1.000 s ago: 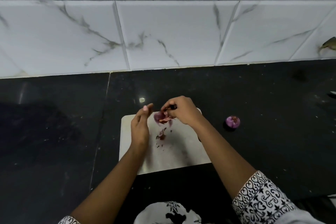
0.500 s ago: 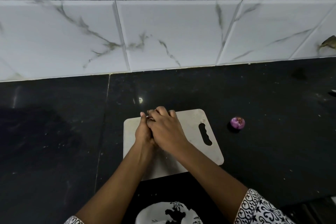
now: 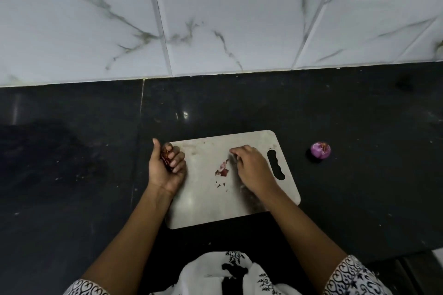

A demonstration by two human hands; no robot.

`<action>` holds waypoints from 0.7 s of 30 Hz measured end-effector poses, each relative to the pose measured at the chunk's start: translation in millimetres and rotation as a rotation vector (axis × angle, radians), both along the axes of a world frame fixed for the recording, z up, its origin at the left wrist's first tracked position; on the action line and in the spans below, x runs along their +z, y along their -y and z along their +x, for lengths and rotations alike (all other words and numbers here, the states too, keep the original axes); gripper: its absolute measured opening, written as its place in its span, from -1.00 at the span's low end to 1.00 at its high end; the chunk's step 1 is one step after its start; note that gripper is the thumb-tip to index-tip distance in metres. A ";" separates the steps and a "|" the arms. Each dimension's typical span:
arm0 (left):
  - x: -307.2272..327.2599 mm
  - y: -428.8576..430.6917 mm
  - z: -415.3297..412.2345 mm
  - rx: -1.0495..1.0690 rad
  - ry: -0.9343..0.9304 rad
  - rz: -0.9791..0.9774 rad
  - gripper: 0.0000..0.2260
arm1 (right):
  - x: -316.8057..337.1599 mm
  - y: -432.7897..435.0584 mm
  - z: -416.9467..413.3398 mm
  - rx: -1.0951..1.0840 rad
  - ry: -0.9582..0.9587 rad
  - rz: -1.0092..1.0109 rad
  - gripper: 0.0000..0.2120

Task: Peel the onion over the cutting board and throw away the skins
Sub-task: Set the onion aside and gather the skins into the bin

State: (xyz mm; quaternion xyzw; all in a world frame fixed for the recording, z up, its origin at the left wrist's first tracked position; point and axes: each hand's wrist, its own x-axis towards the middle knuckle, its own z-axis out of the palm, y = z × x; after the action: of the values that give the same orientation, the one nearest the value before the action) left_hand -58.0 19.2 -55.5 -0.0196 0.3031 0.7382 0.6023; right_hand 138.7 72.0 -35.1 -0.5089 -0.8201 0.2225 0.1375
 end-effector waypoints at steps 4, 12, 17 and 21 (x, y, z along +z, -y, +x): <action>-2.3 1.0 0.3 0.006 -0.020 0.034 -0.58 | -8.5 33.0 -19.3 0.120 0.108 0.093 -0.75; -1.6 -0.9 7.2 0.053 -0.056 0.019 -0.54 | -32.9 51.5 -7.4 0.337 0.059 0.234 -0.81; -2.2 -0.6 7.3 0.070 -0.078 -0.008 -0.57 | -39.8 40.7 14.5 0.520 0.036 0.332 -0.82; -1.5 -1.1 9.2 0.073 -0.094 -0.024 -0.59 | -39.4 19.9 32.2 0.487 0.056 0.438 -0.79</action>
State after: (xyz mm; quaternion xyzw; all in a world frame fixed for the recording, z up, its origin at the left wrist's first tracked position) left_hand -48.8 20.3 -57.0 -0.0035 0.3390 0.7561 0.5598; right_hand 170.9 52.1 -74.5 -0.2620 -0.9496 0.0532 0.1639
